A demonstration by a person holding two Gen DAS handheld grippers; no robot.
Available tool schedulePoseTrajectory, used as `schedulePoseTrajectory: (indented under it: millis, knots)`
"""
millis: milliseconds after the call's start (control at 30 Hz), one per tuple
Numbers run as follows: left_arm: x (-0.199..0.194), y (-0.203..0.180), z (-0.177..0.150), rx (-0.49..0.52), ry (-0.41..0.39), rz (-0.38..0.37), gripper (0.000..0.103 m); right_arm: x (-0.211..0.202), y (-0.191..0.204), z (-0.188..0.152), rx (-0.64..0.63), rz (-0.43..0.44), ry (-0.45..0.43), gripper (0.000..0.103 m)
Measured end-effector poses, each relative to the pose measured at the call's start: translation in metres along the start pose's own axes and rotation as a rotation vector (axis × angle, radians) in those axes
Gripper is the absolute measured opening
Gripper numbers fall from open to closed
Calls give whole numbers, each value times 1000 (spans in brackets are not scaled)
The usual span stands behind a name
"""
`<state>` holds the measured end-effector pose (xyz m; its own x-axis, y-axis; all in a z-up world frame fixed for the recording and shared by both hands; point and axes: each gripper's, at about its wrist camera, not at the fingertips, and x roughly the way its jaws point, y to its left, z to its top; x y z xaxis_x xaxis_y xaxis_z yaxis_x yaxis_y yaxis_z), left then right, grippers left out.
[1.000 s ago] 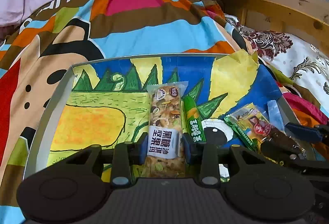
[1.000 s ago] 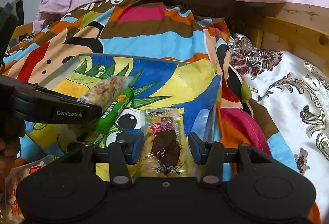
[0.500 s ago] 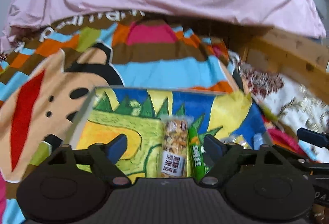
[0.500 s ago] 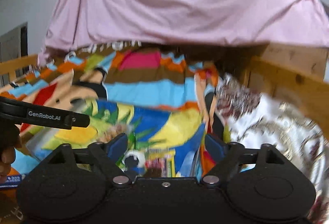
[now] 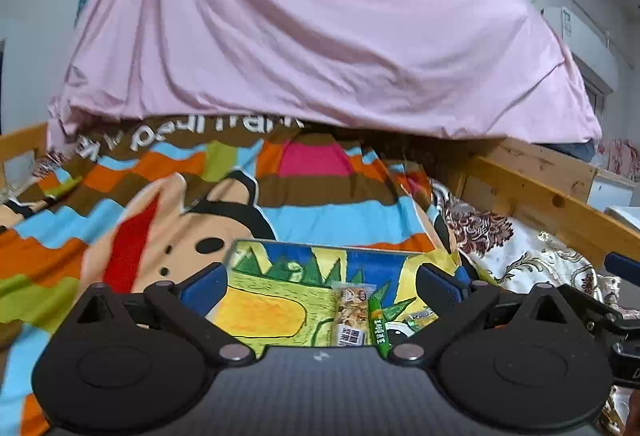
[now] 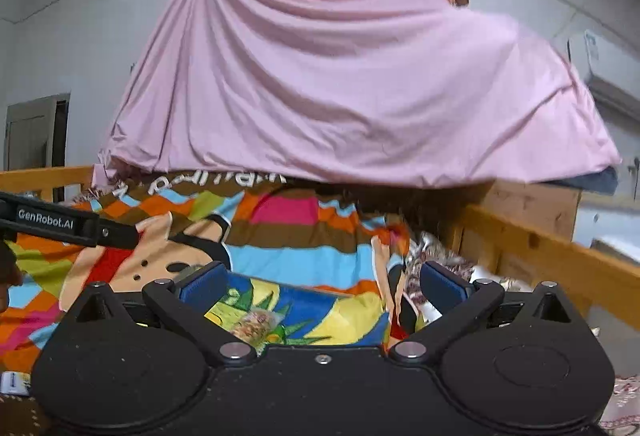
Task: Organize snacks
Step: 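Open both tools to drop the nut bar and meat pack into the tray, then lift both tools away and move them back toward the snack pile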
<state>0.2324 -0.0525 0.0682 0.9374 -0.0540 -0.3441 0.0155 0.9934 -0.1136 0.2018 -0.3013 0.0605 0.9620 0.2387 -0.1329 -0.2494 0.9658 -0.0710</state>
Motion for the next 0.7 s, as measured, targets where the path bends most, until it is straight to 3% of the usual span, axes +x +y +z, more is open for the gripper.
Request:
schedulePoseTrajectory:
  millis: [300,567,700]
  knots:
    - [-65,16,-13,-9,-44,16,102,-60,40,5,-43,38,-53,102]
    - [-102,33,-32,15,-39,24,103,-99,75,-13,-53,68,3,102]
    - [-113,41,-40,76,-14,28,103,-110,94,-22,-76,85,37,102]
